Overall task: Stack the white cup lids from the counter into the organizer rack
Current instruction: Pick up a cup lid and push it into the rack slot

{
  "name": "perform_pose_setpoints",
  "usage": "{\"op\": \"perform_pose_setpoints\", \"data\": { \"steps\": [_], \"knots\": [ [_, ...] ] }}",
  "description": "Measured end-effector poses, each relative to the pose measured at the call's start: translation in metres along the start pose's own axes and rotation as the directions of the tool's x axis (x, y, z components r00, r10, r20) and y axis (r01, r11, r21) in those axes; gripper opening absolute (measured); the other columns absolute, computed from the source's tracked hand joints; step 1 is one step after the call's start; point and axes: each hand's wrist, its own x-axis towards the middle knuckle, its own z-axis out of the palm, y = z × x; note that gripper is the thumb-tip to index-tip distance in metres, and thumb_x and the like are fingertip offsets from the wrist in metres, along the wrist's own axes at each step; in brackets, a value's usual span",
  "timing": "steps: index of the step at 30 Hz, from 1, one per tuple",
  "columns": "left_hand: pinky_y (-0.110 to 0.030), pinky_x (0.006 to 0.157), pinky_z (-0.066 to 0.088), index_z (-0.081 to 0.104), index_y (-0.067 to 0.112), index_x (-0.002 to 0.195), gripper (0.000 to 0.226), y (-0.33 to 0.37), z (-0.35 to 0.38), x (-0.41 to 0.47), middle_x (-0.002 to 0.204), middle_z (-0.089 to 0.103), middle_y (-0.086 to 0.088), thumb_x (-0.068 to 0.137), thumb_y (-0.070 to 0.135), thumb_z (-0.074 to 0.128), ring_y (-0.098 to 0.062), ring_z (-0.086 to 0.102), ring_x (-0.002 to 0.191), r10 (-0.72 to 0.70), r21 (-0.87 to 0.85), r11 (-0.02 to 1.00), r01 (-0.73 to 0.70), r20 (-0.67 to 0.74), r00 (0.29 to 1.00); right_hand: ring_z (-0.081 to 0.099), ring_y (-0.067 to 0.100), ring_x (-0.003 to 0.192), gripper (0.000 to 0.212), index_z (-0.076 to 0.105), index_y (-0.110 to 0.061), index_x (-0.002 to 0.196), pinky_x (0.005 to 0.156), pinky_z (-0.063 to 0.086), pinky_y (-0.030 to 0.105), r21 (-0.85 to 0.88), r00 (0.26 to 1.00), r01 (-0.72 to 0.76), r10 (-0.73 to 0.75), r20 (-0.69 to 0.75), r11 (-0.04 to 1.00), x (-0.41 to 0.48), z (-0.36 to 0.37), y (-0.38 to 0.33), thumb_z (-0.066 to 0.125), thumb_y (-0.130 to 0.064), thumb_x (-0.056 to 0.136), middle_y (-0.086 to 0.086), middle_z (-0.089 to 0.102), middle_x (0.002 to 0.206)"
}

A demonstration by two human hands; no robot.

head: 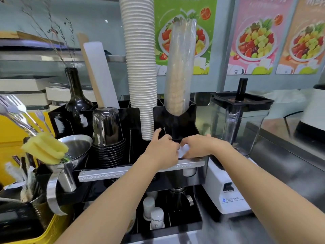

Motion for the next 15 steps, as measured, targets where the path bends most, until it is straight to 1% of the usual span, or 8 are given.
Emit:
{"op": "perform_pose_setpoints", "data": {
  "steps": [2,3,6,8,10,12,14,15],
  "knots": [
    [-0.045,0.116,0.001,0.062,0.015,0.114,0.037,0.0,-0.002,0.004,0.119,0.063,-0.006,0.09,0.016,0.035,-0.018,0.034,0.13,-0.001,-0.019,1.0,0.002,0.077,0.997,0.057,0.025,0.097,0.044,0.05,-0.018,0.125,0.084,0.042,0.037,0.033,0.998,-0.006,0.004,0.066,0.999,0.004,-0.002,0.0,0.053,-0.034,0.083,0.005,0.062,0.109],
    [-0.044,0.115,0.006,0.062,0.016,0.115,0.037,0.0,-0.004,0.005,0.12,0.061,-0.007,0.089,0.015,0.036,-0.019,0.034,0.129,-0.006,-0.032,0.999,0.009,0.111,0.994,0.057,0.025,0.097,0.045,0.049,-0.018,0.126,0.078,0.043,0.034,0.03,0.996,-0.005,0.002,0.085,1.0,0.006,-0.002,0.0,0.055,-0.031,0.083,0.007,0.061,0.113],
    [-0.038,0.107,0.023,0.061,0.015,0.118,0.038,0.002,-0.008,0.008,0.122,0.056,-0.01,0.088,0.015,0.037,-0.021,0.033,0.125,-0.034,-0.072,0.996,0.051,0.209,0.977,0.057,0.026,0.094,0.039,0.054,-0.015,0.122,0.073,0.043,0.031,-0.004,0.994,-0.005,0.006,0.107,1.0,0.013,0.001,0.001,0.055,-0.024,0.084,0.009,0.063,0.111],
    [-0.034,0.097,0.027,0.06,0.013,0.117,0.037,0.005,-0.01,0.01,0.121,0.054,-0.008,0.088,0.014,0.037,-0.02,0.035,0.11,-0.061,-0.084,0.993,0.084,0.245,0.968,0.058,0.026,0.089,0.034,0.06,-0.013,0.116,0.07,0.043,0.031,-0.005,0.994,-0.013,0.014,0.107,1.0,0.016,0.003,0.002,0.054,-0.016,0.082,0.011,0.065,0.11],
    [-0.032,0.092,0.026,0.059,0.013,0.12,0.038,0.008,-0.013,0.011,0.122,0.052,-0.008,0.089,0.013,0.037,-0.017,0.029,0.096,-0.088,-0.092,0.989,0.118,0.276,0.957,0.059,0.027,0.085,0.033,0.064,-0.011,0.111,0.068,0.042,0.032,0.003,0.994,-0.027,0.027,0.109,1.0,0.019,0.005,0.003,0.052,-0.009,0.079,0.014,0.067,0.108],
    [-0.031,0.091,0.027,0.058,0.014,0.121,0.039,0.009,-0.014,0.013,0.122,0.051,-0.007,0.089,0.014,0.036,-0.017,0.031,0.102,-0.091,-0.083,0.989,0.12,0.294,0.952,0.06,0.029,0.081,0.033,0.065,-0.007,0.109,0.067,0.041,0.032,-0.001,0.992,-0.037,0.037,0.12,0.999,0.021,0.005,0.005,0.05,-0.008,0.08,0.013,0.068,0.091],
    [-0.031,0.088,0.026,0.059,0.014,0.12,0.04,0.008,-0.014,0.016,0.119,0.052,-0.007,0.088,0.014,0.036,-0.018,0.033,0.112,-0.083,-0.073,0.991,0.114,0.336,0.938,0.05,0.025,0.067,0.031,0.066,-0.004,0.107,0.066,0.038,0.032,-0.019,0.989,-0.049,0.051,0.138,0.999,0.024,0.005,0.004,0.047,-0.01,0.083,0.008,0.058,0.069],
    [-0.032,0.087,0.026,0.059,0.014,0.119,0.04,0.007,-0.012,0.018,0.117,0.051,-0.007,0.087,0.014,0.035,-0.02,0.033,0.117,-0.083,-0.062,0.992,0.112,0.357,0.931,0.047,0.023,0.065,0.03,0.066,-0.004,0.105,0.066,0.038,0.032,-0.034,0.987,-0.054,0.058,0.15,0.998,0.025,0.004,0.003,0.047,-0.011,0.083,0.006,0.056,0.069]
  ]
}}
